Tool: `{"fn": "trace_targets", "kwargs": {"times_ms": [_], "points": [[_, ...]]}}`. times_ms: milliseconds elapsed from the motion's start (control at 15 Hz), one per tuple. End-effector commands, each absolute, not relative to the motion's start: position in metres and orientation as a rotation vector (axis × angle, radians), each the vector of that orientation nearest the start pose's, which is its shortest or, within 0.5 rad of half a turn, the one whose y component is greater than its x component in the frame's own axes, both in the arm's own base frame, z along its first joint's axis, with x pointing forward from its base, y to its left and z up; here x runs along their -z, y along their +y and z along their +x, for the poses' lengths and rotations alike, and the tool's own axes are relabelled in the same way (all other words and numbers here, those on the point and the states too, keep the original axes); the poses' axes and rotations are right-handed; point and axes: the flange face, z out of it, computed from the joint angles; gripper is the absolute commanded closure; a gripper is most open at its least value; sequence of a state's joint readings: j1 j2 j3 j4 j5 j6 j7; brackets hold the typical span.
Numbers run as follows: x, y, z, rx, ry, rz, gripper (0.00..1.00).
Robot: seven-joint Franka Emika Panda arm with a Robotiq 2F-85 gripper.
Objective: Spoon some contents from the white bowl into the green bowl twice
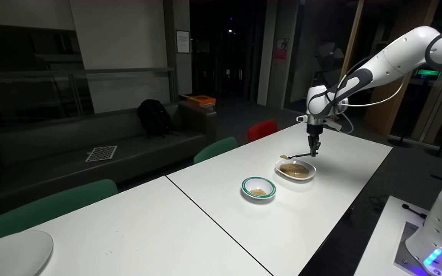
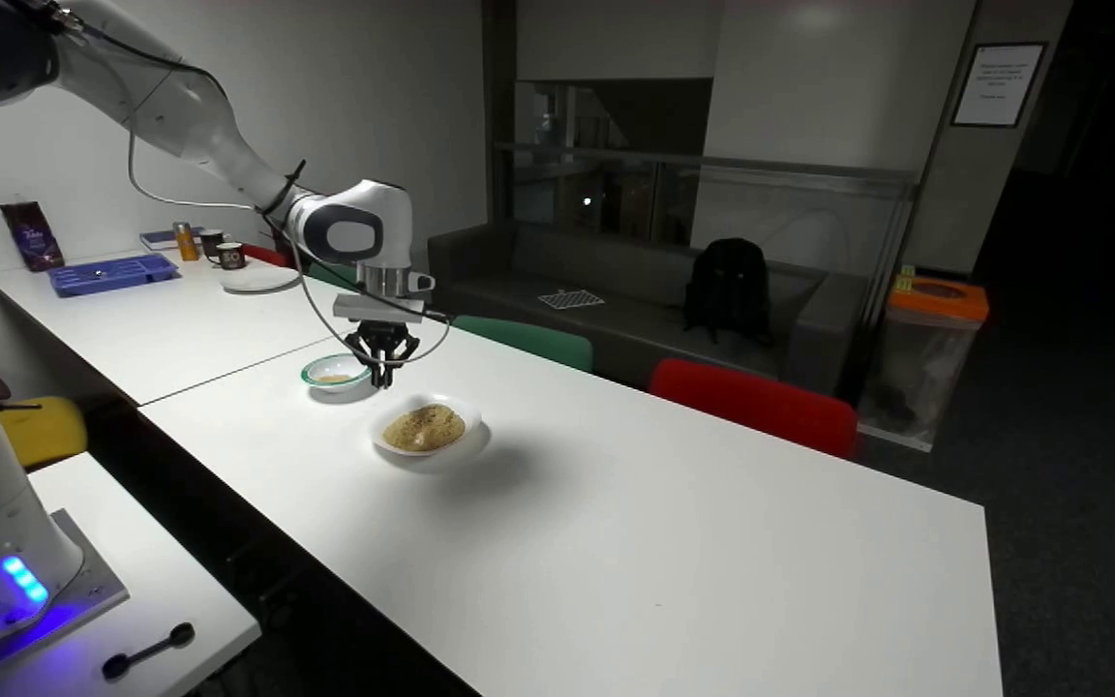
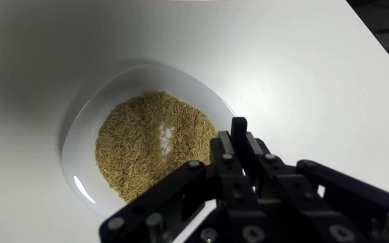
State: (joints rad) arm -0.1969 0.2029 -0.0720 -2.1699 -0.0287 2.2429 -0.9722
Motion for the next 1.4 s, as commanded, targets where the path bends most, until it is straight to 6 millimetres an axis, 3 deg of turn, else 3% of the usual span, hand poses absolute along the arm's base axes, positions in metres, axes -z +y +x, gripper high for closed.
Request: {"fn": "trace_targets", "kwargs": {"times_ms": [0, 1333], "points": [[-0.301, -0.126, 0.516, -0.169, -1.176, -2.88, 0.97], [-0.298, -0.018, 0.53, -0.23, -1.533, -2.756, 0.97]]}}
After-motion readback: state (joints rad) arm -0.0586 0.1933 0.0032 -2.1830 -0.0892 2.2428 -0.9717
